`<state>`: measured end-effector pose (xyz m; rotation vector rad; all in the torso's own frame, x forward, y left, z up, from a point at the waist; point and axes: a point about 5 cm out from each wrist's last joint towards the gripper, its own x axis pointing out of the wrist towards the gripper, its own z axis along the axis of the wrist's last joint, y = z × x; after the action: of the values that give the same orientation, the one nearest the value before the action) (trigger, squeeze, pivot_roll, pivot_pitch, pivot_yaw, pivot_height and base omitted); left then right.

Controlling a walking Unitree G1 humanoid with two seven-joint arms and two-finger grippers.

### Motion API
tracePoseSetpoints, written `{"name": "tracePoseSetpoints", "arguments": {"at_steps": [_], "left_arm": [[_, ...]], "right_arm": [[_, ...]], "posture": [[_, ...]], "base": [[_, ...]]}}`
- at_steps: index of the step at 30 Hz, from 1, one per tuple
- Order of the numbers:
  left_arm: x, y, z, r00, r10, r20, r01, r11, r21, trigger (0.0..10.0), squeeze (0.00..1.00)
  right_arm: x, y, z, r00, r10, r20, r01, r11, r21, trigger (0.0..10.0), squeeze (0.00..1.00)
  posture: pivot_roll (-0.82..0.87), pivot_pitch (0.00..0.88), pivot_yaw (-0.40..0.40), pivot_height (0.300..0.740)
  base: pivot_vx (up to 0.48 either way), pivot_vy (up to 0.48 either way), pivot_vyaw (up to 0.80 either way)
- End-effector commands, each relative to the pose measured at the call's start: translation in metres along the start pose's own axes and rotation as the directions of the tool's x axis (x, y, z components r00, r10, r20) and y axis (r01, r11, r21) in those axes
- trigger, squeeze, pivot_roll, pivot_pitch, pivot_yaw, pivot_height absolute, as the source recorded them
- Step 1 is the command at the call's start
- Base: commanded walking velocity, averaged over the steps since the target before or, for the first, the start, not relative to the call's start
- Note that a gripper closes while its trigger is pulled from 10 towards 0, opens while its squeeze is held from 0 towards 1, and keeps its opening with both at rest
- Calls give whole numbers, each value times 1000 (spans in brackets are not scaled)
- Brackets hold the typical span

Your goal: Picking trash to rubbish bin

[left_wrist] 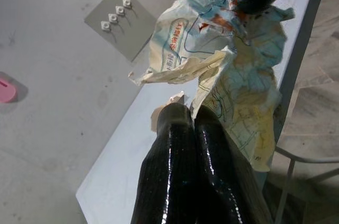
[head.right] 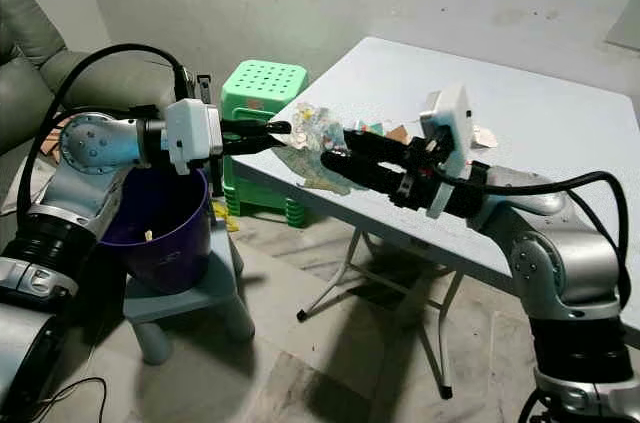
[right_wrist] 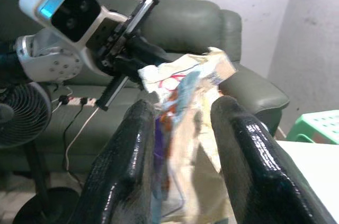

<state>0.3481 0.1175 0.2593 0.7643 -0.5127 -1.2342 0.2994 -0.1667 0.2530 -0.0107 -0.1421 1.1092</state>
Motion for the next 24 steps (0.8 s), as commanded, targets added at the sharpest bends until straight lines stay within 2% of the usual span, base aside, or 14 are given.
{"name": "tracePoseSetpoints", "arguments": {"at_steps": [1,6,7,11,14,15,16,17,19,20,21,22,23,24], "left_arm": [[-5,2,1,1000,18,6,-18,1000,-13,0,0],[-9,1,-4,996,84,11,-82,994,-77,0,0],[-12,2,-7,991,132,7,-130,985,-115,0,0],[-19,1,-14,974,225,-17,-224,958,-179,0,0],[-23,-2,-19,959,282,-29,-281,933,-225,0,0],[-24,-3,-21,954,298,-37,-298,925,-237,0,0],[-24,-3,-21,954,298,-37,-298,925,-237,0,0],[-25,-5,-23,947,319,-48,-321,914,-247,0,0],[-28,-8,-27,924,376,-70,-380,880,-286,0,0],[-30,-9,-30,905,415,-90,-421,853,-308,4627,0],[-31,-9,-32,897,431,-99,-439,842,-315,4627,0],[-33,-8,-36,859,493,-136,-508,790,-344,10000,0],[-34,-8,-38,845,514,-146,-530,771,-354,10000,0],[-35,-8,-41,819,548,-167,-568,737,-368,10000,0]], "right_arm": [[-2,-6,5,998,-48,34,48,999,-6,10000,1000],[-6,-15,0,985,-155,78,152,988,32,10000,1000],[-8,-19,-2,971,-216,102,213,976,40,10000,1000],[-10,-26,-8,931,-334,148,327,942,74,10000,1000],[-11,-28,-12,912,-375,165,362,927,103,10000,1000],[-11,-27,-14,906,-388,170,374,921,107,10000,922],[-11,-27,-14,906,-388,170,374,921,107,10000,922],[-11,-28,-17,899,-403,170,387,914,117,10000,0],[-10,-28,-22,880,-441,174,422,896,136,10000,0],[-9,-29,-25,863,-473,177,451,880,151,10000,0],[-9,-29,-26,855,-487,178,464,872,158,10000,0],[-8,-31,-32,832,-529,167,505,847,167,10000,0],[-7,-31,-34,824,-543,164,519,838,168,10000,0],[-7,-33,-36,803,-575,158,552,816,171,10000,0]], "posture": [[-67,0,-21,740],[-66,0,-19,740],[-66,0,-18,740],[-66,0,-17,740],[-64,0,-16,740],[-63,0,-14,740],[-63,0,-14,740],[-62,0,-15,740],[-60,0,-14,740],[-58,0,-13,740],[-58,0,-13,740],[-57,0,-13,740],[-55,0,-15,740],[-54,0,-15,740]], "base": [[0,0,0],[0,0,0],[0,0,0],[0,0,0],[0,0,0],[0,0,0],[0,0,0],[0,0,0],[0,0,0],[0,0,0],[0,0,0],[0,0,0],[0,0,0],[0,0,0]]}}
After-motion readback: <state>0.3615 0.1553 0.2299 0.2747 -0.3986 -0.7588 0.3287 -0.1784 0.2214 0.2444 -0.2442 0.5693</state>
